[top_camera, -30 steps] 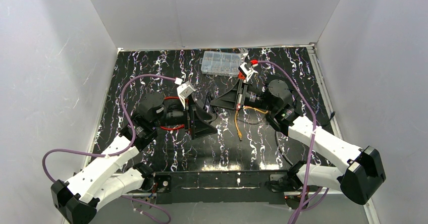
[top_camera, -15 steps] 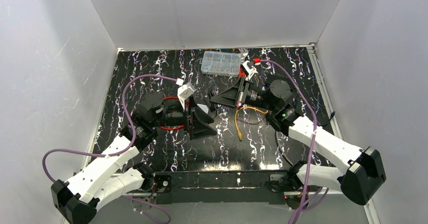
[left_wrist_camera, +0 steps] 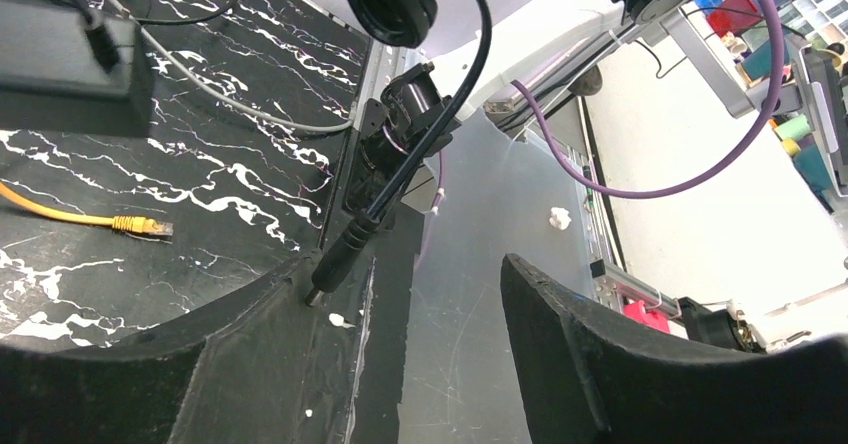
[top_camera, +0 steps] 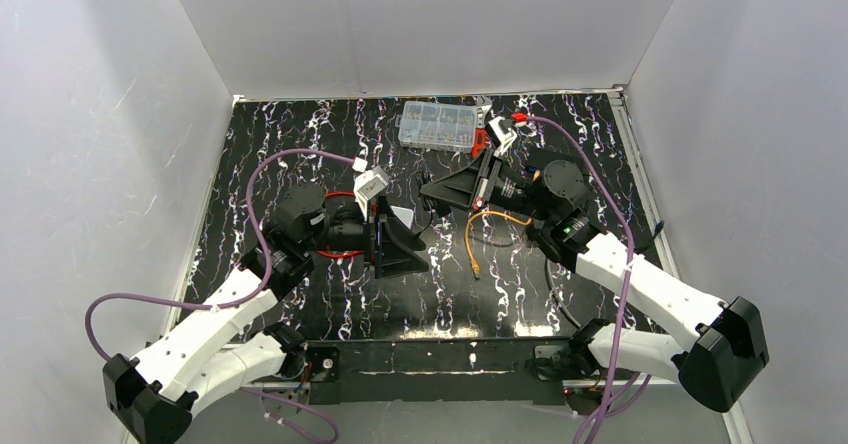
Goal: Insert the plug into the switch port
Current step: Pick up the connector from the center of the board.
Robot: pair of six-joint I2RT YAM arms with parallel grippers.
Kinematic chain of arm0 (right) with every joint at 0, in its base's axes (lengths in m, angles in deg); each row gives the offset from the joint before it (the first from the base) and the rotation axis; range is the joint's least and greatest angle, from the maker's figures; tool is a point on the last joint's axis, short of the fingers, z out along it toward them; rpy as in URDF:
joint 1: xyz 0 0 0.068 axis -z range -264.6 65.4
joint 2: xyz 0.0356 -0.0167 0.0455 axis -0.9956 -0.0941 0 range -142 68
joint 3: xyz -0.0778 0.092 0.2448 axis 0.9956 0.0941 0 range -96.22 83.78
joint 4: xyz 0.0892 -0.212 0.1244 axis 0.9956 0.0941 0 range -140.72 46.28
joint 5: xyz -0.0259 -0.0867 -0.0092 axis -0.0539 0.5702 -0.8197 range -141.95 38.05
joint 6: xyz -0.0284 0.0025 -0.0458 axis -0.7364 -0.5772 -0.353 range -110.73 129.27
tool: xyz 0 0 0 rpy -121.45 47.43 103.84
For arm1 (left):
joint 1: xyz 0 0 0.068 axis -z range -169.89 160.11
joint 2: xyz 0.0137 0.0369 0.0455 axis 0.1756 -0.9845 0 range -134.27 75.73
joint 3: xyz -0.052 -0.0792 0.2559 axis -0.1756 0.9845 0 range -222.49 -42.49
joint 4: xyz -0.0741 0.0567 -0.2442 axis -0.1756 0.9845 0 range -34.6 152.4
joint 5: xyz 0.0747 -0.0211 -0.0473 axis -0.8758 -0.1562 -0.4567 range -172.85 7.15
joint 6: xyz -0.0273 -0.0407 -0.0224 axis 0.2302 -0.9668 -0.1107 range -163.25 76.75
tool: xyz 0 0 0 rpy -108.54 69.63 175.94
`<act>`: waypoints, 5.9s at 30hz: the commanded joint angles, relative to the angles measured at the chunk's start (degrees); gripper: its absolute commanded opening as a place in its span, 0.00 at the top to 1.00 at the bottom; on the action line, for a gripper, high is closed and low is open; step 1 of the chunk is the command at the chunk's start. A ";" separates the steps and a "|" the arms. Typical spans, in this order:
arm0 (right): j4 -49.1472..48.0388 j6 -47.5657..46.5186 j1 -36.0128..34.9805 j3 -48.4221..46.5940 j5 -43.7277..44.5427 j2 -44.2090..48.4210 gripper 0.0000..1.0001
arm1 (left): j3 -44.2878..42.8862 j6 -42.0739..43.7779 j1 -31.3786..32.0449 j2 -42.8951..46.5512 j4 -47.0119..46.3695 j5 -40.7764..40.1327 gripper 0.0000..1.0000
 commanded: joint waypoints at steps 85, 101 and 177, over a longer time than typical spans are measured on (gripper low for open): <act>14.13 -12.50 0.12 16.93 12.76 6.87 0.99 | 1.74 -7.27 -0.21 -7.63 2.43 2.40 1.00; 19.03 -18.49 0.12 22.67 20.40 5.30 0.83 | 6.94 -7.21 0.32 -17.53 7.65 1.25 1.00; 47.44 -124.19 -27.52 -1.47 7.35 2.27 0.65 | 3.71 0.92 1.98 -20.49 25.62 16.50 1.00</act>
